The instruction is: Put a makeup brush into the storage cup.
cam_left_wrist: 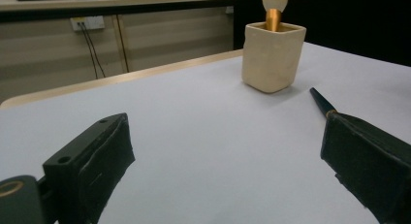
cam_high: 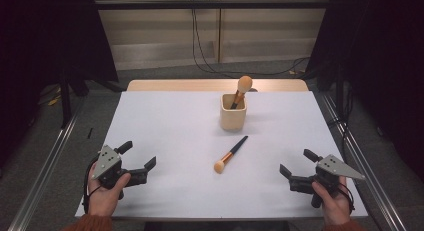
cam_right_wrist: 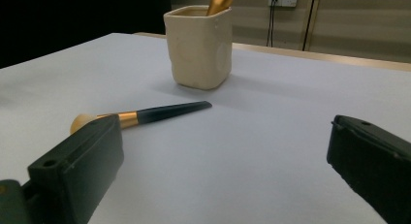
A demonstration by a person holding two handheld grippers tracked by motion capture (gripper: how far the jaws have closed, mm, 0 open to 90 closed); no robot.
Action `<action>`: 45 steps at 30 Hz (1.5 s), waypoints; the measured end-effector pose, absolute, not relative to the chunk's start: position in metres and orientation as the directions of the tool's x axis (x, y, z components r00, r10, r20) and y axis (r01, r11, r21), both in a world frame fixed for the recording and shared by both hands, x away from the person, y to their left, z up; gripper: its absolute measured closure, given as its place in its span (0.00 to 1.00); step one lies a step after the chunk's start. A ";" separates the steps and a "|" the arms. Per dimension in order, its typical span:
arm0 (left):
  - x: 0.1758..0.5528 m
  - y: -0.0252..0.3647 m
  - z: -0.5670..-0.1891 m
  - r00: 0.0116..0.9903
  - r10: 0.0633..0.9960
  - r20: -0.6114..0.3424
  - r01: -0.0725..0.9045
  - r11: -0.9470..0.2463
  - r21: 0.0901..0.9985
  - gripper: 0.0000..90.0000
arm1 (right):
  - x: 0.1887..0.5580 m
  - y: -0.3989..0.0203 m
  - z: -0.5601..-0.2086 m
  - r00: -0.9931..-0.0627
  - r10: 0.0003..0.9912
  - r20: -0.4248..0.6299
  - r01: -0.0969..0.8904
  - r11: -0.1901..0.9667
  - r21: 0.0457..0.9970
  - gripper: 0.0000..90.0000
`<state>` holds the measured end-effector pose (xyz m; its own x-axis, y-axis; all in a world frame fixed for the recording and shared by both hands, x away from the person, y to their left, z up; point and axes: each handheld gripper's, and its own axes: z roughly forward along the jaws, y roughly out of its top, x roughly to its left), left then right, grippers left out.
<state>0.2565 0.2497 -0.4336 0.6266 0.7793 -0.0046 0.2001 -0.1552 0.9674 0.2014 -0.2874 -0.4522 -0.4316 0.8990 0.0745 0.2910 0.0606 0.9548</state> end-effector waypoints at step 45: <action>0.248 0.257 -0.434 0.599 0.800 -0.042 0.222 -0.115 0.968 0.03 | 0.244 -0.263 -0.436 -0.524 0.847 0.092 0.266 0.060 0.962 0.00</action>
